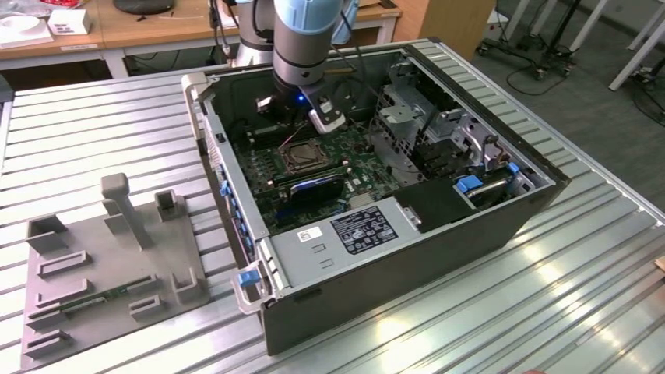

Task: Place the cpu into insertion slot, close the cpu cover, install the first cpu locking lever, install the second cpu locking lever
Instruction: 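Install the first cpu locking lever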

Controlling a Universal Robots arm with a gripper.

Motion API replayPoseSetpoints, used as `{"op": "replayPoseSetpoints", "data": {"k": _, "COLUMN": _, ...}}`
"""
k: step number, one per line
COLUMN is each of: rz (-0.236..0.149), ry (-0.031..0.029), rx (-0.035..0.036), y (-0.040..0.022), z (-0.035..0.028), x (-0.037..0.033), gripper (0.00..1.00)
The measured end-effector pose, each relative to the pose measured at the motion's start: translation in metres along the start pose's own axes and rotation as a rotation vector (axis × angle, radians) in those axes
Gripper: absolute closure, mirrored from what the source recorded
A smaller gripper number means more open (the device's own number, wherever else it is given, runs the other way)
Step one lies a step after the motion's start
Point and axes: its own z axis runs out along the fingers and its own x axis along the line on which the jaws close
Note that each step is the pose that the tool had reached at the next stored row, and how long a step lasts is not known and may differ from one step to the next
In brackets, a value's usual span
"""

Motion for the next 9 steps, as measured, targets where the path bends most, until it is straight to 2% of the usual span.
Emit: {"op": "replayPoseSetpoints", "data": {"k": 9, "rz": 0.000, "ry": 0.0000, "rx": -0.0001, "y": 0.0010, "z": 0.0018, "x": -0.0071, "gripper": 0.90}}
